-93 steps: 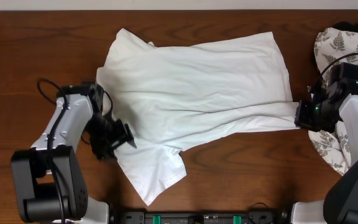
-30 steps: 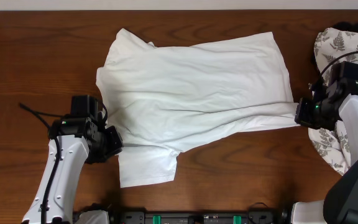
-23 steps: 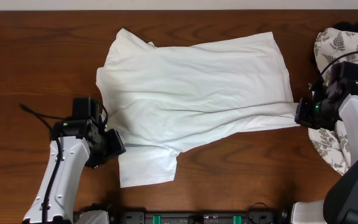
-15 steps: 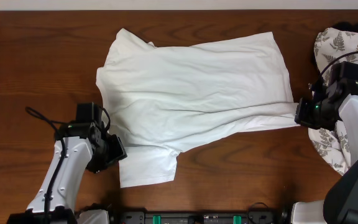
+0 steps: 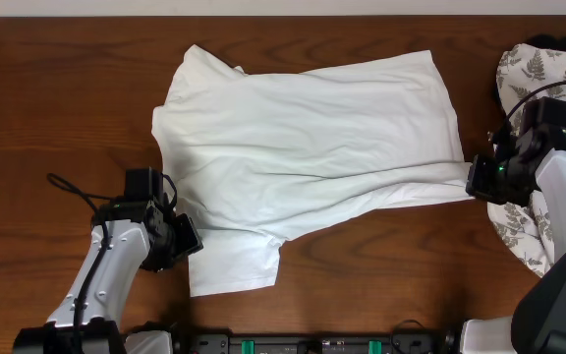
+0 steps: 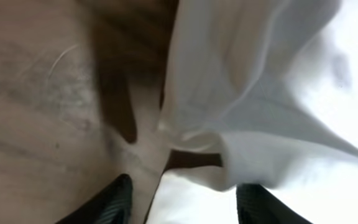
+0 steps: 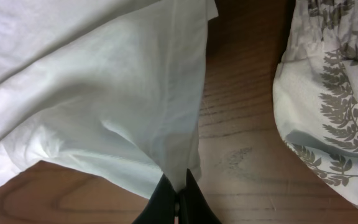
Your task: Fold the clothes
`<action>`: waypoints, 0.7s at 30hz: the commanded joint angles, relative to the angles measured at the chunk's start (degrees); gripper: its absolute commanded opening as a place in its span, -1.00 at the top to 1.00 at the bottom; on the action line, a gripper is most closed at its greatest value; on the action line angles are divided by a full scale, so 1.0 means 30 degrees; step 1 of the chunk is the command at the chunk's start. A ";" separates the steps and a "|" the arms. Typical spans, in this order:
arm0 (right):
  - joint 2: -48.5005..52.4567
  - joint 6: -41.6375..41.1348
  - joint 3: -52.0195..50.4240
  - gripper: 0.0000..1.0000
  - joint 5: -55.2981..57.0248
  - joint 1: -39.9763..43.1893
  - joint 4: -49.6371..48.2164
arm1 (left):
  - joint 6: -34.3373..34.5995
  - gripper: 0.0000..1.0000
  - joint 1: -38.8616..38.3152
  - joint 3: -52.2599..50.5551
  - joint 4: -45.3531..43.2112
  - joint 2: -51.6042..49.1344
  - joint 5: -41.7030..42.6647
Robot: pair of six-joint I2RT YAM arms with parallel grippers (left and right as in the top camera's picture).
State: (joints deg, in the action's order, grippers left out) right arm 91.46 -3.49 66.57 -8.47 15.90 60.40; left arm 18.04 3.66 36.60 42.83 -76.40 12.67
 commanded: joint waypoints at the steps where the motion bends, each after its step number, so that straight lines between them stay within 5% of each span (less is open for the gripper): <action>1: -0.0124 -0.0255 -0.0124 0.98 0.0175 0.0051 0.0000 | -0.0066 -0.03 0.0058 -0.0131 -0.0240 -0.0109 0.0350; 10: -0.0124 -0.0255 -0.0124 0.97 0.0168 0.0051 -0.0015 | -0.0153 0.03 0.0058 -0.0131 -0.0976 -0.0109 0.2047; 21: -0.0124 -0.0255 -0.0124 0.97 -0.0175 0.0058 -0.0066 | -0.0146 -0.15 0.0058 -0.0940 -0.2011 -0.0109 0.1479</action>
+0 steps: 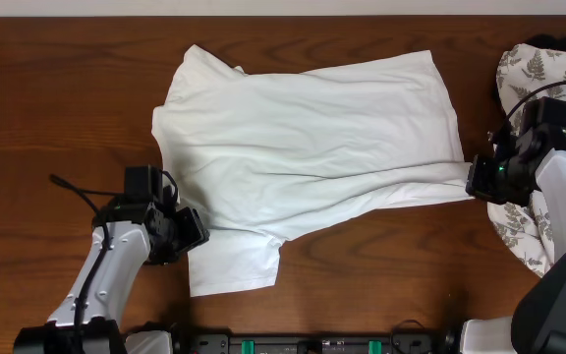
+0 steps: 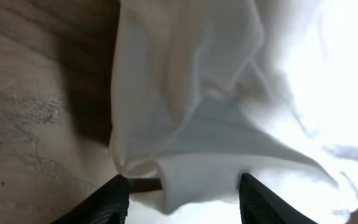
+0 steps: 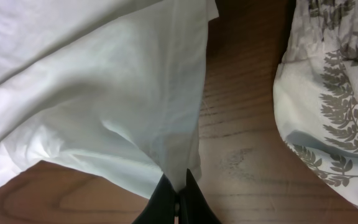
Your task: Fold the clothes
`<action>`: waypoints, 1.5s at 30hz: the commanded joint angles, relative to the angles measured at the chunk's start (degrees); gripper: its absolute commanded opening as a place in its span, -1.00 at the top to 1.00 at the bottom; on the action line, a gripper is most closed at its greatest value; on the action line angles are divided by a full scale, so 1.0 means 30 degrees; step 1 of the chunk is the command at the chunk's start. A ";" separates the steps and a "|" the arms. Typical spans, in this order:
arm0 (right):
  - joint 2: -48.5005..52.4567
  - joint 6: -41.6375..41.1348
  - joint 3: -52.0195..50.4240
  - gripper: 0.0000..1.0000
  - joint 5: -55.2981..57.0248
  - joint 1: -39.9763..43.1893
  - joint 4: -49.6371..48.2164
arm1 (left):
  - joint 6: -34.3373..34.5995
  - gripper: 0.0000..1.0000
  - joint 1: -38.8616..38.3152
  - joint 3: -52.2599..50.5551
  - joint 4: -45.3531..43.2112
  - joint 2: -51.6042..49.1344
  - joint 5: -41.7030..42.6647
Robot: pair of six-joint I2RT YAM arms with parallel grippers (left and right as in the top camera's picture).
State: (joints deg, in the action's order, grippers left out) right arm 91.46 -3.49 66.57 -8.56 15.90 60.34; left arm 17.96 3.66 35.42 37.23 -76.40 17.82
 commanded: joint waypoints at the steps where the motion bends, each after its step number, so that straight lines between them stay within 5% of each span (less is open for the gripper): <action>1: -0.0124 -0.0248 -0.0124 0.97 -0.0138 0.0058 -0.0051 | -0.0109 -0.15 0.0058 -0.0663 -0.0204 -0.0109 -0.0233; 6: -0.0124 -0.0255 -0.0124 0.97 -0.0146 0.0058 -0.0080 | -0.0087 -0.11 0.0058 -0.0787 -0.0226 -0.0109 -0.0022; 11: -0.0124 -0.0255 -0.0124 0.97 -0.0146 0.0058 -0.0058 | -0.0095 0.84 0.0058 -0.0714 -0.0248 -0.0109 0.0860; 20: -0.0124 -0.0255 -0.0124 0.97 -0.0146 0.0058 -0.0066 | -0.0117 0.88 0.0058 0.0226 0.0393 0.0000 0.0911; 25: -0.0124 -0.0255 -0.0124 0.98 -0.0146 0.0058 -0.0095 | -0.1064 0.42 0.0066 0.0452 0.0109 0.0328 0.0685; 37: -0.0124 -0.0255 -0.0124 0.97 -0.0146 0.0058 -0.0109 | -0.0889 0.23 0.0058 0.0430 -0.0554 0.0299 -0.2251; 45: -0.0124 -0.0255 -0.0124 0.96 -0.0160 0.0051 -0.0117 | -0.0007 -0.38 0.0058 0.0379 -0.0714 0.0284 -0.2244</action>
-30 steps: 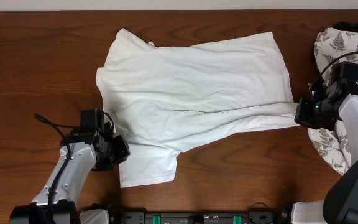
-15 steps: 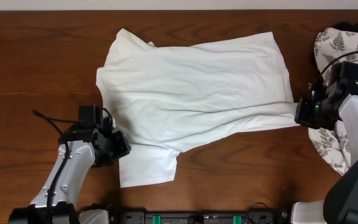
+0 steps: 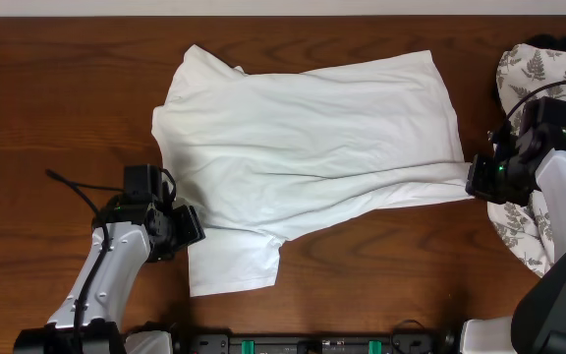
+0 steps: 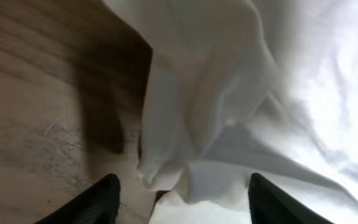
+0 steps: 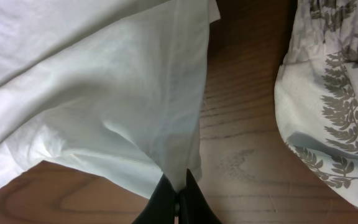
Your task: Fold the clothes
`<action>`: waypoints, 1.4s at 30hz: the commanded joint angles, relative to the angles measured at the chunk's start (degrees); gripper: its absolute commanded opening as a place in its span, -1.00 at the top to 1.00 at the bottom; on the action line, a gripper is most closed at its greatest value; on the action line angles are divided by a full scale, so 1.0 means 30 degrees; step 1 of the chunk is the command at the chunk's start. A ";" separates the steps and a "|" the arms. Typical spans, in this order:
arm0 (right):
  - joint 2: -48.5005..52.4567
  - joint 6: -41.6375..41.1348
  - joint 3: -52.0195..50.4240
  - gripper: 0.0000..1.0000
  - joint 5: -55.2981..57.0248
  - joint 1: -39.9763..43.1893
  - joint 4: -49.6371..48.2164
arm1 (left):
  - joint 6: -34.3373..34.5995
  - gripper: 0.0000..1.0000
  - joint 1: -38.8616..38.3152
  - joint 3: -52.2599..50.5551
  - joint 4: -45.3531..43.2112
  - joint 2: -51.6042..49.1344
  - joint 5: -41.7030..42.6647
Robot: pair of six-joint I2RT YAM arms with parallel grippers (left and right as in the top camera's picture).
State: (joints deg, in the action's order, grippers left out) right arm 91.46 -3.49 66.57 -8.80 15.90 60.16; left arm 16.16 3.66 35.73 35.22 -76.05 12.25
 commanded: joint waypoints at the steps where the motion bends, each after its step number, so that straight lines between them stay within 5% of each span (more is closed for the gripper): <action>1: -0.0124 -0.0255 -0.0124 0.97 -0.0080 0.0051 -0.0058 | 0.0780 -0.38 0.0058 0.0233 -0.0044 0.0168 -0.0364; 8: -0.0124 -0.0255 -0.0124 0.96 -0.0080 0.0058 -0.0058 | 0.2484 0.12 0.0058 0.0022 0.0087 0.0168 -0.0182; 34: -0.0124 -0.0262 -0.0124 0.94 -0.0233 0.0051 -0.0058 | 0.3883 0.01 0.0058 -0.0874 -0.1792 0.0146 0.0044; 37: -0.0124 -0.0262 -0.0124 0.94 -0.0233 0.0051 -0.0051 | 0.4255 0.44 0.0058 -0.0874 -0.1552 0.0146 0.0066; 42: -0.0124 -0.0255 -0.0124 0.93 -0.0226 0.0051 -0.0058 | 0.4211 0.84 0.0058 -0.0845 -0.1501 0.0160 0.0117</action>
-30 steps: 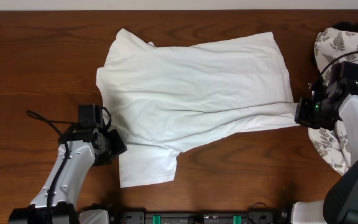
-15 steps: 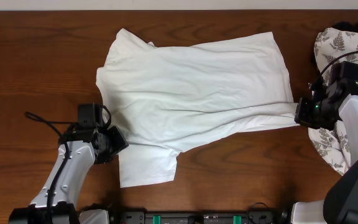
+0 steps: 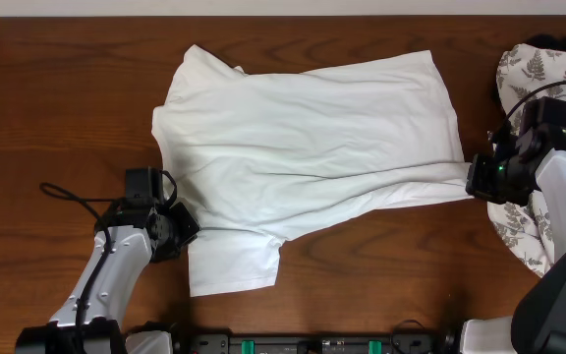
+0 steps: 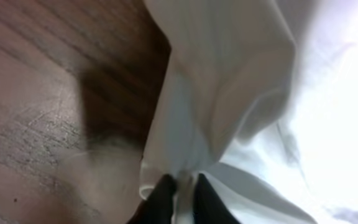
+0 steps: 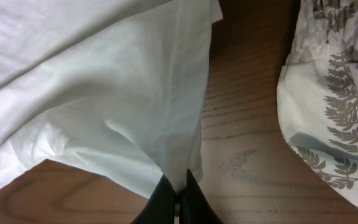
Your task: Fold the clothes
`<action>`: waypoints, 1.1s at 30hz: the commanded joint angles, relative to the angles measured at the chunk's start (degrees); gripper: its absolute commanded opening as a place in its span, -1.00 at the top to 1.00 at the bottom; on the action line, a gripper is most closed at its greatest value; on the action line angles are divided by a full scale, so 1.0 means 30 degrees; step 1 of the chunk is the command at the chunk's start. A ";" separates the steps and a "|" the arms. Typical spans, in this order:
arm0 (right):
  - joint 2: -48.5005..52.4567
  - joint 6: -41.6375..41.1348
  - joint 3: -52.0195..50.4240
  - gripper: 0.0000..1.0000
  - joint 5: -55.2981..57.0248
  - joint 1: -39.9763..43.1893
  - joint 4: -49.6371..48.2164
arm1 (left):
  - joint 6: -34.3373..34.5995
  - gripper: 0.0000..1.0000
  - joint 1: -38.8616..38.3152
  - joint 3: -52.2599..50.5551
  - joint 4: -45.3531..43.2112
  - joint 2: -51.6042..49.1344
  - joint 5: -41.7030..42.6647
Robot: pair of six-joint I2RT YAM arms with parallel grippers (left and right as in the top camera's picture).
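Observation:
A white T-shirt [image 3: 303, 147] lies spread on the wooden table, a sleeve [image 3: 232, 264] reaching toward the front edge. My left gripper [image 3: 177, 236] sits at the shirt's lower left edge, shut on a bunched fold of the fabric [image 4: 216, 112]; its black fingertips [image 4: 180, 198] pinch white cloth. My right gripper [image 3: 472, 181] is at the shirt's right hem corner, shut on that corner; in the right wrist view the gripper [image 5: 178, 198] shows cloth [image 5: 117, 93] drawn into its tips.
A pile of white clothes with a grey fern print [image 3: 548, 108] lies at the table's right edge, beside and under my right arm, also visible as fern cloth [image 5: 334, 93]. The table's front rail [image 3: 312, 344] runs along the bottom.
My left gripper was open around the bunched shirt edge; now it is shut on that fold. The right gripper still holds the hem corner in the same place.
My left gripper stood open at the sleeve's left edge, then shifted slightly up along the shirt's edge, still open around a bunch of cloth. Now it is shut on the fabric. My right gripper stayed shut on the right hem corner throughout.

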State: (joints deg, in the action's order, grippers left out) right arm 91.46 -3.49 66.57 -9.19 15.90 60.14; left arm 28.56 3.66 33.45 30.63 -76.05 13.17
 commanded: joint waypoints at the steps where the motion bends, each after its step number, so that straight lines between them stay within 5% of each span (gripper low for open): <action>1: -0.0124 -0.0262 -0.0124 0.93 -0.0102 0.0051 -0.0051 | 0.0087 0.88 0.0058 -0.0029 0.0029 0.0168 -0.0189; 22: -0.0124 -0.0262 -0.0124 0.97 0.0124 0.0058 -0.0801 | -0.0109 0.88 0.0138 0.3606 0.0641 0.0437 -0.1137; 33: -0.0124 -0.0262 -0.0131 0.98 0.0131 0.0051 -0.1727 | 0.1035 0.88 0.0488 0.3840 -0.2004 0.0437 -0.0889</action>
State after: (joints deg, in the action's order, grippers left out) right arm 91.46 -3.51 66.57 -9.15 15.90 55.55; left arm 30.50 4.78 43.29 25.61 -75.33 11.18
